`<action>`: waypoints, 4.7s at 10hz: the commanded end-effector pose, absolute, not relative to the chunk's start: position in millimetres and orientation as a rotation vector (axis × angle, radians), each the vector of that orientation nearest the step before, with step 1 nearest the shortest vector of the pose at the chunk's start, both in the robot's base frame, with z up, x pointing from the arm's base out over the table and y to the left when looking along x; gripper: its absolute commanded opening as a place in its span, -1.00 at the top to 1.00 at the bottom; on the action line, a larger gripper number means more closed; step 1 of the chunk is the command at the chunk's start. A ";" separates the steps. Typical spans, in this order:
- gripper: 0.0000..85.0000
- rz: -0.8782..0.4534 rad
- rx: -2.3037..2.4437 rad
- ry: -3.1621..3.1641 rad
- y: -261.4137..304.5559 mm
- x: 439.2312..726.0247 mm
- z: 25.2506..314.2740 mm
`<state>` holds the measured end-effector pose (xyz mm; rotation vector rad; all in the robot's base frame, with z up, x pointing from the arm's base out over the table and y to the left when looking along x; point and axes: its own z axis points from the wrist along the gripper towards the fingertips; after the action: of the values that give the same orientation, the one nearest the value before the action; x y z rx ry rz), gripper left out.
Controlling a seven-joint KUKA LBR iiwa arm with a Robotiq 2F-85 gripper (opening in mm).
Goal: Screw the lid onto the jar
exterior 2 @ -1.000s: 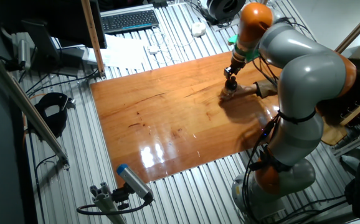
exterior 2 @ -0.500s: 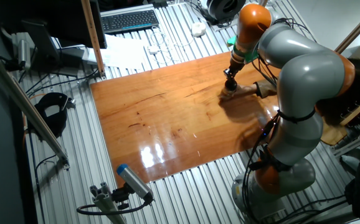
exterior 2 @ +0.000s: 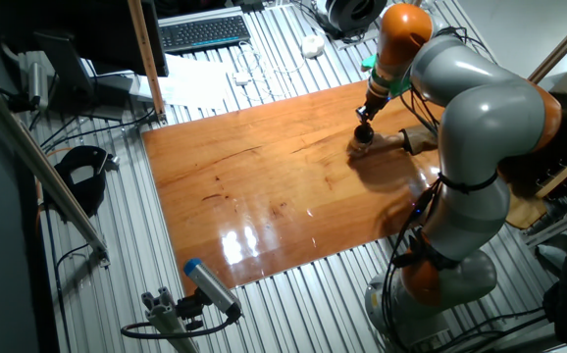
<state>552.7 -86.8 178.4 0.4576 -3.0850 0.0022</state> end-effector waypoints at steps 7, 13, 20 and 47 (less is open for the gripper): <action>-0.20 0.033 0.420 -3.120 -83.1 539.1 169.6; 0.60 -0.003 0.500 -3.088 -90.5 537.8 170.6; 0.60 -0.113 0.537 -3.059 -91.8 538.1 172.5; -0.20 -0.014 0.514 -3.114 -88.1 543.0 178.6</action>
<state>543.1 -88.1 178.5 0.5119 -3.1131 -0.0118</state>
